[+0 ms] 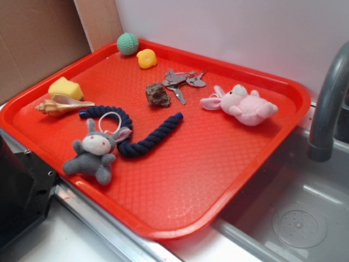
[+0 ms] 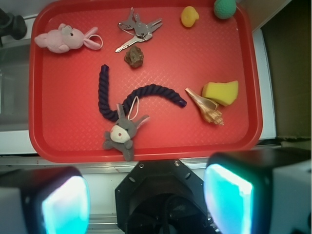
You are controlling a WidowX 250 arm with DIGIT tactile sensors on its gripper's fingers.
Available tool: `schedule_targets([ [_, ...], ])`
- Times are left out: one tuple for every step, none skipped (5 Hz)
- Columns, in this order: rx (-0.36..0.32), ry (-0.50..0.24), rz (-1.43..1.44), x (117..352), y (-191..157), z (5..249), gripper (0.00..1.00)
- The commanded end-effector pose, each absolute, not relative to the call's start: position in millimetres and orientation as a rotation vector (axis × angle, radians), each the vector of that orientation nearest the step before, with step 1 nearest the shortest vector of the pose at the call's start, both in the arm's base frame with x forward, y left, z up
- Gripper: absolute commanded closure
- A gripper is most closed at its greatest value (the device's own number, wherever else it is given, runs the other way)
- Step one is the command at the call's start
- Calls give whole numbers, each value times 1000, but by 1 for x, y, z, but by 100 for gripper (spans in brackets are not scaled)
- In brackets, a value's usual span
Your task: Grab the pink bunny.
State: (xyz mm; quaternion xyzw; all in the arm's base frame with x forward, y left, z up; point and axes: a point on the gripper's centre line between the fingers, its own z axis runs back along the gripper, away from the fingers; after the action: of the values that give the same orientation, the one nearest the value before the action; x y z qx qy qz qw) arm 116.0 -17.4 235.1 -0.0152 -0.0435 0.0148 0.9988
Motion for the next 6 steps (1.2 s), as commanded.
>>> schedule_targets([
  [-30, -87, 30, 116, -17, 235, 0],
  [101, -105, -211, 166, -20, 185, 0],
  [122, -216, -407, 219, -40, 150, 0],
  [107, -273, -570, 266, -74, 131, 0],
  [54, -329, -701, 291, -108, 111, 0],
  [-42, -287, -798, 310, -141, 87, 0],
])
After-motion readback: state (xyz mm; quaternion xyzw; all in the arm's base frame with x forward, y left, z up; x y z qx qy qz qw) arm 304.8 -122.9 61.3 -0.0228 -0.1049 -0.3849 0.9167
